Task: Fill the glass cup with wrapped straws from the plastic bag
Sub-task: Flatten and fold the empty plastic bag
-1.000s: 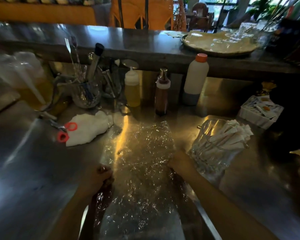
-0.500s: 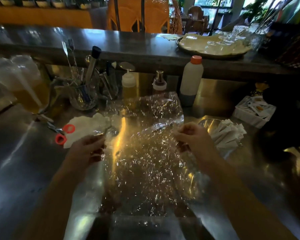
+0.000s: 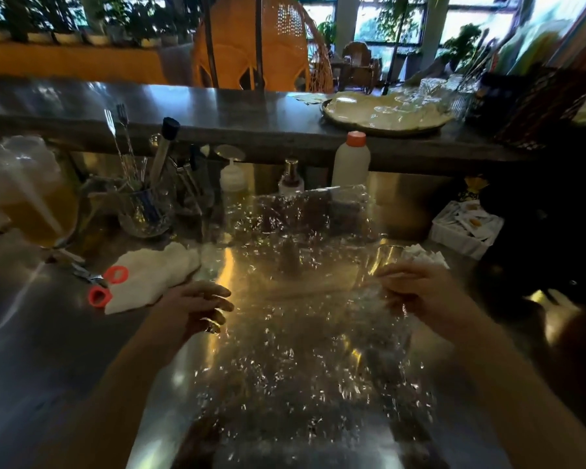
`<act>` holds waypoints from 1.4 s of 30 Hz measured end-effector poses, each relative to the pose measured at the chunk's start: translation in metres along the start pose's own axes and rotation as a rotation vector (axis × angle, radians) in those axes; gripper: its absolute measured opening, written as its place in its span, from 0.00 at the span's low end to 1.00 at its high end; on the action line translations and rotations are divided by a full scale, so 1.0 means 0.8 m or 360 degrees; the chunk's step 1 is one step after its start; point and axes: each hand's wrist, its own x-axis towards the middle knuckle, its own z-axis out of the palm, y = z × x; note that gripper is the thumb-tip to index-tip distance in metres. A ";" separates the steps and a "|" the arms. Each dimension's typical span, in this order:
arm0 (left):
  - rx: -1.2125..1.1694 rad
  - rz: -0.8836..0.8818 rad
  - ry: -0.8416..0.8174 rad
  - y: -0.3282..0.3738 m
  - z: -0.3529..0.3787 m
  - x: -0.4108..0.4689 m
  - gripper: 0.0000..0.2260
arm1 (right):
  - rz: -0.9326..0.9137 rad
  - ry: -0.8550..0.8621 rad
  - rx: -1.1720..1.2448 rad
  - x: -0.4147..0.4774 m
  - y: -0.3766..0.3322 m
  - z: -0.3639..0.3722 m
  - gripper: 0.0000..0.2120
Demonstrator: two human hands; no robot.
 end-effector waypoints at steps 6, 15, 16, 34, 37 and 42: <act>-0.0003 0.0199 0.0081 0.019 0.037 0.021 0.15 | -0.0149 0.0058 0.0137 0.000 -0.015 -0.023 0.16; 0.0148 0.0380 -0.0001 0.041 0.072 0.031 0.15 | -0.0473 0.0148 -0.0370 -0.011 -0.027 -0.048 0.19; 0.0210 0.0402 0.0006 0.044 0.075 0.032 0.20 | -0.0496 0.0151 -0.0421 -0.012 -0.028 -0.050 0.19; 0.0251 0.0044 -0.0086 0.025 0.105 0.045 0.09 | -0.0457 0.0614 0.0204 -0.001 0.003 -0.072 0.11; 0.0198 0.0099 -0.0014 0.028 0.111 0.049 0.07 | -0.0435 0.0522 0.0339 -0.004 0.004 -0.075 0.11; 0.0195 0.0180 -0.0001 0.037 0.118 0.048 0.06 | -0.0391 0.0375 -0.0122 -0.020 0.001 -0.076 0.05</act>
